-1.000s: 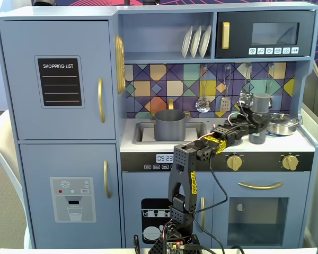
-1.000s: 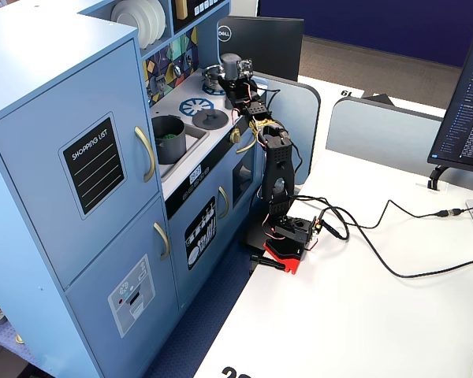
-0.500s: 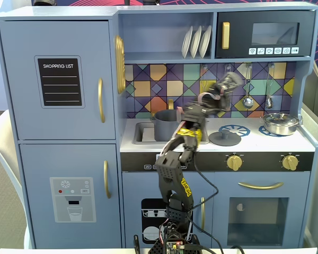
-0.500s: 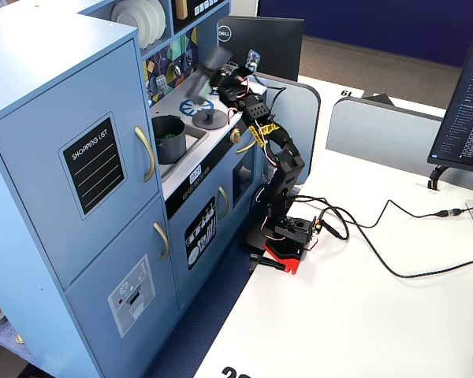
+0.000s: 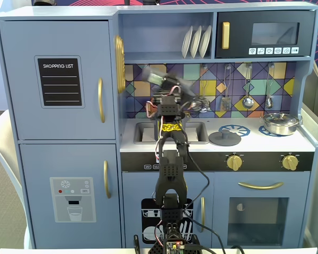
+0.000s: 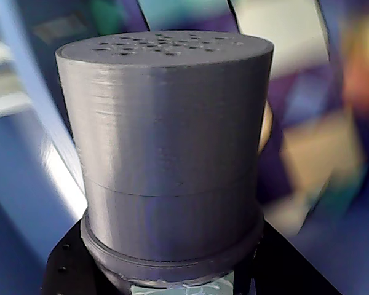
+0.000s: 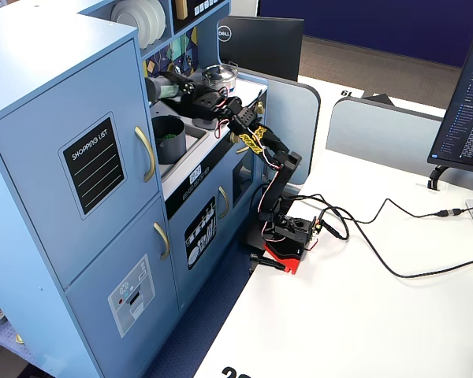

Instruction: Put salt in the gray recipient

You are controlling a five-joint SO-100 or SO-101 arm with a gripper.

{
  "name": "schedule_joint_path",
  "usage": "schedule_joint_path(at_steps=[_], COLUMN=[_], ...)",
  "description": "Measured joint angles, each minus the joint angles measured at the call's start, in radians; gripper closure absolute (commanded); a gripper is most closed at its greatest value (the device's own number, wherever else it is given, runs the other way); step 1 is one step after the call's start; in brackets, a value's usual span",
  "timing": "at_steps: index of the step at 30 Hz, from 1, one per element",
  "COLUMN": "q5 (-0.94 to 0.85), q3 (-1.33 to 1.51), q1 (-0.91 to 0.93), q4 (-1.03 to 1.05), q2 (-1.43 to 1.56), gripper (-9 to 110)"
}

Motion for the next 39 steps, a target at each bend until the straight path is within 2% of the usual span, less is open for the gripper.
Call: schedule_joint_path(at_steps=[5, 8, 14, 17, 21, 23, 30, 32, 36, 39], q5=[0.264, 0.354, 0.492, 0.503, 0.46, 0.425, 0.509, 0.505, 0.465, 0.448], q3=[-0.028, -0.034, -0.196, -0.179, -0.166, -0.199, -0.227, -0.192, -0.175, -0.218], q1=[-0.063, -0.086, -0.051, -0.052, -0.097, -0.098, -0.048, -0.048, -0.086, -0.083], q4=[0.0, 0.006, 0.311, 0.299, 0.072, 0.028, 0.29, 0.241, 0.003, -0.029], q2=[-0.051, -0.074, -0.175, -0.175, -0.176, -0.189, -0.198, -0.195, -0.218, -0.227], gripper=[101, 101, 101, 101, 101, 101, 101, 101, 101, 101])
